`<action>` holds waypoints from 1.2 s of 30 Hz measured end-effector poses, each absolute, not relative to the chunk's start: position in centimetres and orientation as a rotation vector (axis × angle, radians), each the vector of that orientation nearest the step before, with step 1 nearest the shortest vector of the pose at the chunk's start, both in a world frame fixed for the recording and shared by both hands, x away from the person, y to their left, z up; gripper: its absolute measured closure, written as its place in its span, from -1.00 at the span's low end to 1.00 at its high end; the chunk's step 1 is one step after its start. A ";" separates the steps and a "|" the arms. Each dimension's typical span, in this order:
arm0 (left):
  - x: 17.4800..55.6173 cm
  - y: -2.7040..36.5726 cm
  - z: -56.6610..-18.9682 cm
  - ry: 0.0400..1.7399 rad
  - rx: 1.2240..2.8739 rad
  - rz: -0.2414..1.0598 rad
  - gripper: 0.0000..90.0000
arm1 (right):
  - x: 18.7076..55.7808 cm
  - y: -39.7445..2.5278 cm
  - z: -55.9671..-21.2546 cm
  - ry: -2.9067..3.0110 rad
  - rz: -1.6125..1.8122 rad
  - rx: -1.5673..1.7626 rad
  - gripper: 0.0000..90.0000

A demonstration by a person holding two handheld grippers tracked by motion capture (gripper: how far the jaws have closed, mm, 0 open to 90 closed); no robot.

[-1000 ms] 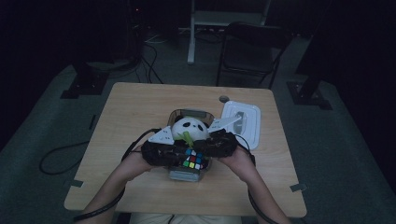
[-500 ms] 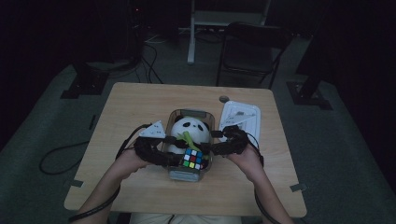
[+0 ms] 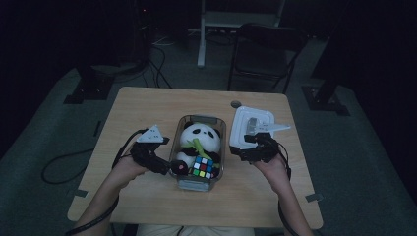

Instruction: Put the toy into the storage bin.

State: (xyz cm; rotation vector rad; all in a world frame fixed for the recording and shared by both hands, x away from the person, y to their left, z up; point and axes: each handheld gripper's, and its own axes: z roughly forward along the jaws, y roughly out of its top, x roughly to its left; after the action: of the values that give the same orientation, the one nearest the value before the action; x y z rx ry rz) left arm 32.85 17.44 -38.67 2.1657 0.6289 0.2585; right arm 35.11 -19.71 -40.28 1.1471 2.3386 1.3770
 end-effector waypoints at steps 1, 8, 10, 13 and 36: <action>32.8 17.6 -38.7 0.629 2.173 0.260 -0.95 | 35.1 -20.0 -40.5 2.323 1.371 1.163 -0.67; 33.1 18.9 -39.4 0.674 2.160 0.266 -0.99 | 35.3 -21.7 -41.9 2.254 1.329 1.249 -0.76; 33.1 19.4 -39.6 0.689 2.152 0.267 -0.99 | 35.5 -22.2 -42.4 2.241 1.321 1.282 -0.76; 33.2 20.0 -40.1 0.702 2.151 0.281 -0.99 | 35.7 -23.0 -43.1 2.211 1.305 1.320 -0.76; 35.4 24.3 -46.9 0.887 2.122 0.385 -0.99 | 37.3 -26.9 -47.1 2.069 1.205 1.519 -0.66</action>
State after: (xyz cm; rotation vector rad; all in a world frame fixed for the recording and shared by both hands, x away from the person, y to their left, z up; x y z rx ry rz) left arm 35.38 24.33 -46.89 2.1223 0.8874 0.3852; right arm 37.27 -26.92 -47.10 1.5193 2.0689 1.2047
